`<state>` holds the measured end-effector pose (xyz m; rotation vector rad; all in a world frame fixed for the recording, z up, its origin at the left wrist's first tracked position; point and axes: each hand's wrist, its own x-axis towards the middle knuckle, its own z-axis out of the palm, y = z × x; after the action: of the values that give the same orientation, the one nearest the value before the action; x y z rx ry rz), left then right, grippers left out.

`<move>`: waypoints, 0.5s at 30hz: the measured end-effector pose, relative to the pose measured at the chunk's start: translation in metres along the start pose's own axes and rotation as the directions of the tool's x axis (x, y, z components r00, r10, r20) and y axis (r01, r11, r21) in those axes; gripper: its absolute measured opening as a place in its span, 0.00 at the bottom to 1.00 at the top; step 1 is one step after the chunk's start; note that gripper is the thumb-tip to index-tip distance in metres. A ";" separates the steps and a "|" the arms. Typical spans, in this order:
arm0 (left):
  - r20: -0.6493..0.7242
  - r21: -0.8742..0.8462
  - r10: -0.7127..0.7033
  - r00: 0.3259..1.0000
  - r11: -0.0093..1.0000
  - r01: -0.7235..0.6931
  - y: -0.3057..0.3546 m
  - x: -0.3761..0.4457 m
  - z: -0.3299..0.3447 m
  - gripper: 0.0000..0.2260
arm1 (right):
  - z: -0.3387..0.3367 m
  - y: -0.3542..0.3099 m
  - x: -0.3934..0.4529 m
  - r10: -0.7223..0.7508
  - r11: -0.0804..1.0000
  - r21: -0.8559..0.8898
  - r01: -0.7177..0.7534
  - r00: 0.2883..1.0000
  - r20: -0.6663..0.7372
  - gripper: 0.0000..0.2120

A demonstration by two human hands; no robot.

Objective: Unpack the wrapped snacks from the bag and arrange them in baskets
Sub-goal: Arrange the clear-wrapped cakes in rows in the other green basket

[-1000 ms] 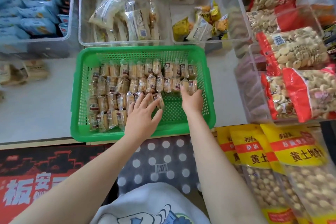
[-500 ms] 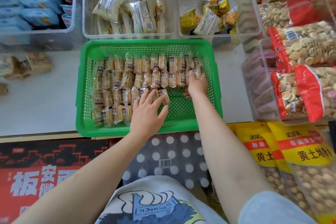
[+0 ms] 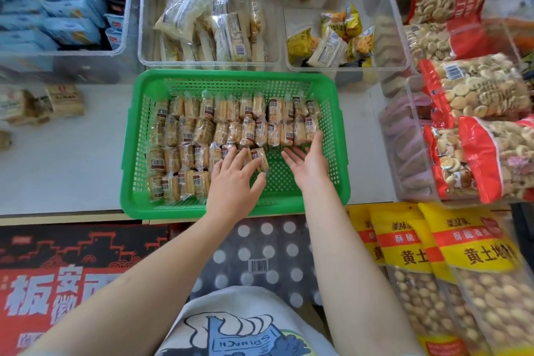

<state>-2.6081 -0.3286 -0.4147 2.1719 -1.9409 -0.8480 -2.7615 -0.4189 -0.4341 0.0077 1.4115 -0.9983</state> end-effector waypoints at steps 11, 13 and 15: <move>-0.015 -0.002 -0.001 1.000 1.000 0.001 -0.001 -0.001 0.001 0.22 | 0.003 -0.009 0.019 0.067 0.971 -0.226 -0.081 0.995 -0.068 0.31; -0.016 -0.003 0.003 1.000 1.000 -0.003 0.000 -0.002 0.001 0.22 | 0.002 -0.007 0.016 0.083 0.974 -0.207 -0.089 0.996 -0.037 0.32; -0.015 -0.002 0.004 1.000 1.000 -0.004 0.000 -0.001 0.000 0.22 | 0.002 -0.001 0.015 0.071 0.961 -0.269 -0.069 0.997 -0.002 0.34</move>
<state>-2.6083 -0.3274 -0.4144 2.1663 -1.9363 -0.8307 -2.7628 -0.4290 -0.4452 -0.1460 1.5205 -0.7410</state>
